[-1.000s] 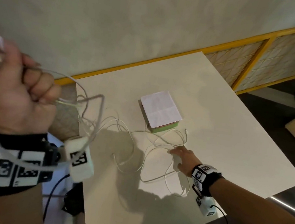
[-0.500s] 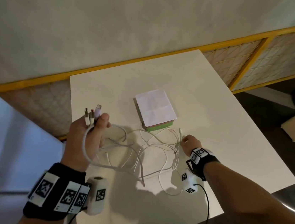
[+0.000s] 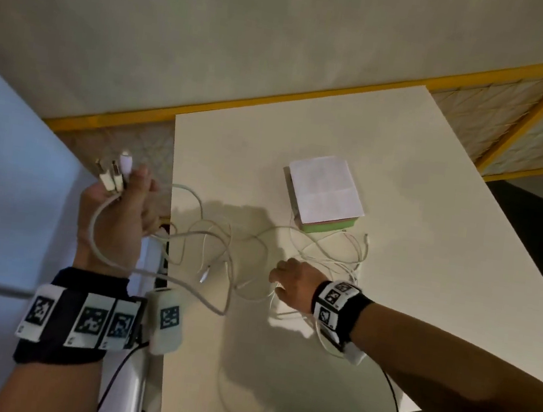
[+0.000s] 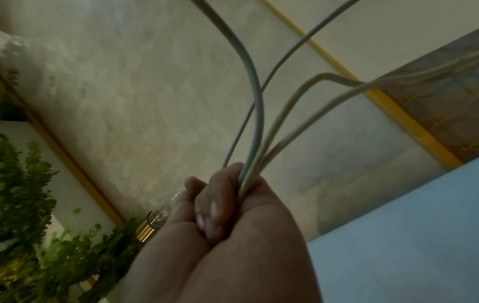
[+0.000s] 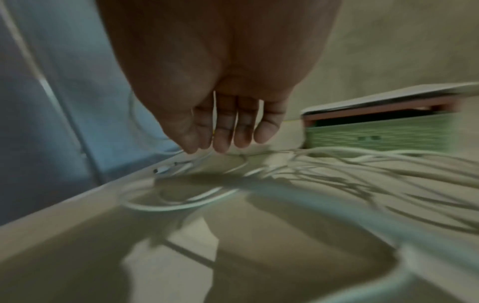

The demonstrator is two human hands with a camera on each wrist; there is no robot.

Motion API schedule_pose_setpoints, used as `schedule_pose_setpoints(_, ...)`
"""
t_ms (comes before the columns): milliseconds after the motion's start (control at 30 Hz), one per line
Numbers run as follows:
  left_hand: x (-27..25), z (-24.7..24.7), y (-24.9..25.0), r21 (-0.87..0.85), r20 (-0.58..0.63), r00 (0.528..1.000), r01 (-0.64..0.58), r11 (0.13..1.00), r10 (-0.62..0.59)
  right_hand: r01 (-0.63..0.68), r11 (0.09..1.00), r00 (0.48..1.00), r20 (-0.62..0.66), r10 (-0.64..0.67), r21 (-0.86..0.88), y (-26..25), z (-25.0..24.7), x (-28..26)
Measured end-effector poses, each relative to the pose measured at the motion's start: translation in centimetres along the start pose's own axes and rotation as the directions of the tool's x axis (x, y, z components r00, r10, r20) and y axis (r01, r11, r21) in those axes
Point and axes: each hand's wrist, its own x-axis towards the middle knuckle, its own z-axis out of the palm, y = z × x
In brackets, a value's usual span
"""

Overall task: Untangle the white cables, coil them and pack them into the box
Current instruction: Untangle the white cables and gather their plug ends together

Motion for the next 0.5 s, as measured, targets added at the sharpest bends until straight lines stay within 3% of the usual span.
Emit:
schedule_pose_setpoints(133,0.9,-1.6,0.4,-0.048,-0.020,1.000,-0.009,0.999,0.008,0.027,0.988,0.978,0.209,0.005,-0.153,-3.1,1.7,3.3)
schedule_pose_setpoints(333,-0.1,-3.0,-0.3,-0.058,-0.029,0.999,0.013,0.998,-0.014,0.020,0.947,0.984,0.174,0.038,-0.321,-2.6,4.6,2.3)
schedule_pose_setpoints(500,-0.3,-2.4,-0.2,-0.033,0.014,1.000,0.016,0.999,-0.016,0.089,0.942,0.961,0.277,0.004,-0.323,0.2,4.8,-2.5)
